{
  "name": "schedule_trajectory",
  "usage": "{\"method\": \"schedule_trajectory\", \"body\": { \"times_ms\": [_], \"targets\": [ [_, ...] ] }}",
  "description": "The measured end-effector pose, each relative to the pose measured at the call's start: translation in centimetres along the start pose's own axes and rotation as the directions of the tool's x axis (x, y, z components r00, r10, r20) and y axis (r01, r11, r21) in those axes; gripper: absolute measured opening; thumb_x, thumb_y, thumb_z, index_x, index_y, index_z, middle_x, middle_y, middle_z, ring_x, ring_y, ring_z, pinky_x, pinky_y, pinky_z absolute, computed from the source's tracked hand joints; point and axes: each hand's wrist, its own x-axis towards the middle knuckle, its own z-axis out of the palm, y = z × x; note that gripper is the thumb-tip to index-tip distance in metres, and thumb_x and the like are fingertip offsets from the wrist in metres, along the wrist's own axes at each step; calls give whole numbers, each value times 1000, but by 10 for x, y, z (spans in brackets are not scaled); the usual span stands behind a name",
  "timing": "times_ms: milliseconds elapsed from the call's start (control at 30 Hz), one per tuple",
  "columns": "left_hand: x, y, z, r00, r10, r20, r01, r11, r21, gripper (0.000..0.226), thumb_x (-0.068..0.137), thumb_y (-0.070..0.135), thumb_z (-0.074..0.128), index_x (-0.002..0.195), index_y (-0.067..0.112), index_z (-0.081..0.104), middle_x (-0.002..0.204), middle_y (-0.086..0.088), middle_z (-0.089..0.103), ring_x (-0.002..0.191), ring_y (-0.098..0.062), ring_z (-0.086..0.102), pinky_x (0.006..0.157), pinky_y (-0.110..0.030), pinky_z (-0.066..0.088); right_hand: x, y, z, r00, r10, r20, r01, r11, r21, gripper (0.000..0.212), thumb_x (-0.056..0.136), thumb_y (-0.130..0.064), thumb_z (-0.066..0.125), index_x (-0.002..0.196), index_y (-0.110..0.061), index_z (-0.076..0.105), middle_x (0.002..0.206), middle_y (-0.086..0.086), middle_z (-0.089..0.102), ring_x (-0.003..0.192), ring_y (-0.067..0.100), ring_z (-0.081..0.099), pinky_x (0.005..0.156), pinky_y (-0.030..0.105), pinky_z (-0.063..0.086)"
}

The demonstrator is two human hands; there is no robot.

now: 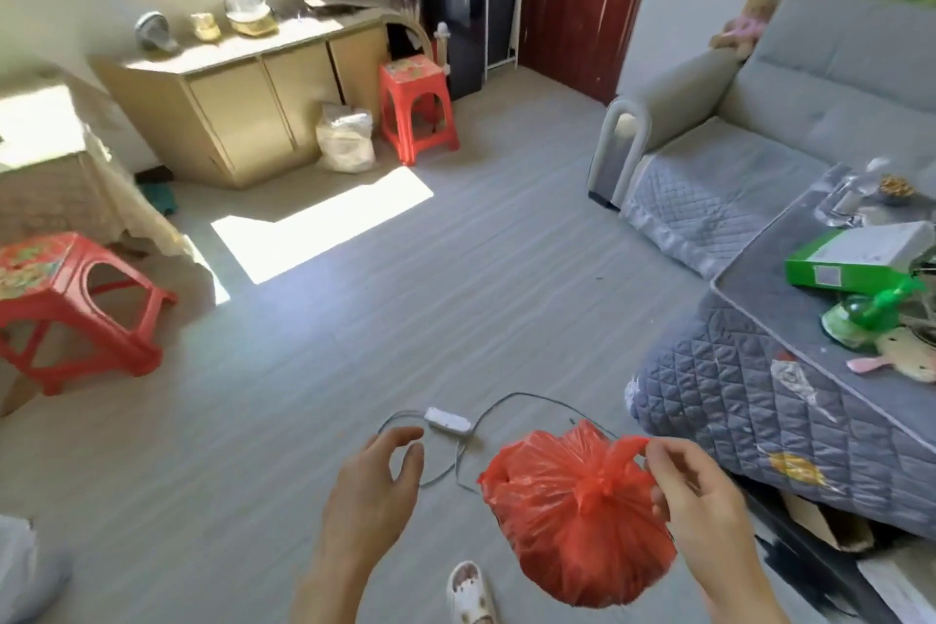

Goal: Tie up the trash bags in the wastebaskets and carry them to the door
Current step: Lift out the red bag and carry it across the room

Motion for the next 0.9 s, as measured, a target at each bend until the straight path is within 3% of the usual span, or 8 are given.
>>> {"method": "schedule_trajectory", "body": {
  "times_ms": [200,400,567,733,900],
  "targets": [
    [195,110,-25,975,216,57,-218,975,30,25,97,38,51,119,39,63,118,21,60,100,3,51,83,-21,38,142,-86,44,991,-69,-115,74,996,42,18,95,-26,61,80,-32,69,61,-9,61,58,8,55,71,39,50],
    [367,193,-15,947,304,102,-311,948,64,26,99,40,48,122,38,61,124,17,59,107,-2,52,84,-20,36,308,-152,91,984,-102,-146,120,986,115,18,95,-20,60,79,-22,68,60,-4,59,54,8,51,64,37,46],
    [515,243,-5,970,245,11,-244,970,-8,25,98,38,50,120,38,62,120,19,60,113,-2,54,86,-20,38,463,-202,132,988,-105,-111,121,981,151,14,96,-16,59,85,-11,65,59,-2,56,52,6,50,63,32,45],
    [635,290,-5,978,201,45,-200,979,-36,25,98,37,51,120,38,62,119,18,61,110,-2,55,87,-22,42,586,-261,164,995,-77,-58,84,989,122,14,96,-16,59,86,-10,67,61,-1,57,56,7,52,64,31,48],
    [753,324,6,988,146,47,-143,988,-62,23,98,37,51,119,38,61,118,18,63,111,-6,58,92,-27,47,704,-307,184,990,-96,-105,107,989,104,13,96,-18,60,86,-12,68,62,0,60,57,6,54,64,29,47]
  ]
}}
